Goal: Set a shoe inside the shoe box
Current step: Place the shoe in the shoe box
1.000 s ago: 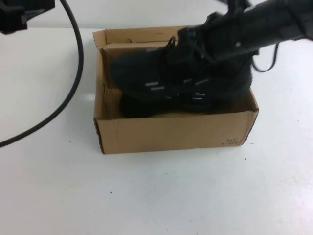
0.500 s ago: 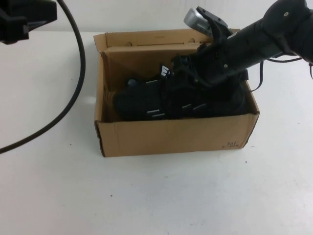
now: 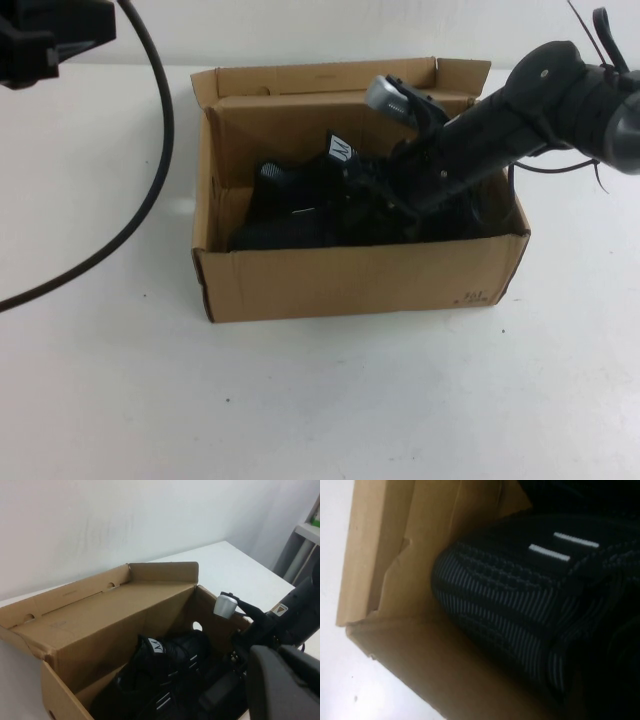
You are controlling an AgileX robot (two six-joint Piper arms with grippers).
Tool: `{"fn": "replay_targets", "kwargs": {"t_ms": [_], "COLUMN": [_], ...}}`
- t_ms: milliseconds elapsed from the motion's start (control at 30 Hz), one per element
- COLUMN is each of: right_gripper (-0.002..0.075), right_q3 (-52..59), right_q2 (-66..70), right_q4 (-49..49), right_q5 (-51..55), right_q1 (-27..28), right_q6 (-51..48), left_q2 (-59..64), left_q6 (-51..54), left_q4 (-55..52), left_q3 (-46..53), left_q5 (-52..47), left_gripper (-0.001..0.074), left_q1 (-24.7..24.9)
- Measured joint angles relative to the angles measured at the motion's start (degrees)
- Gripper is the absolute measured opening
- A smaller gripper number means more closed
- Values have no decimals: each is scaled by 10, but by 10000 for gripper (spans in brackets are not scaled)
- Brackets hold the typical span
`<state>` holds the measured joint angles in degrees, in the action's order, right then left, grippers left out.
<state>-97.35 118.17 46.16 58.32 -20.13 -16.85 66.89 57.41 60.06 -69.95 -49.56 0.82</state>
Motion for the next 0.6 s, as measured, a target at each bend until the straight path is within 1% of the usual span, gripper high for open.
{"fn": "replay_targets", "kwargs": {"t_ms": [100,167,233,333,400,500,600], "right_gripper": [1,25,104,274,343,384,397], "right_q3": [0,0,0,0,0,0,0], "right_q2": [0,0,0,0,0,-2,-14], "right_q4": [1,3,3,3,3,-27,-72], "right_q5": [-3,-3,-3,-4,-4,-4,-10], "right_q1": [0,0,0,0,0,0,0], "right_q6": [0,0,0,-6,-15,-25,-25], "left_q2": [0,0,0,0,0,0,0], "left_q6": [-3,-6,-7,-7,-9,-11,-16], "left_q4": [0,0,0,0,0,0,0], "left_q3": [0,0,0,0,0,0,0], "left_q5": [0,0,0,0,0,-3,-7], "left_gripper": [-1,-1,-1,-1,-1,-1,-1], "left_q1": [0,0,0,0,0,0,0]}}
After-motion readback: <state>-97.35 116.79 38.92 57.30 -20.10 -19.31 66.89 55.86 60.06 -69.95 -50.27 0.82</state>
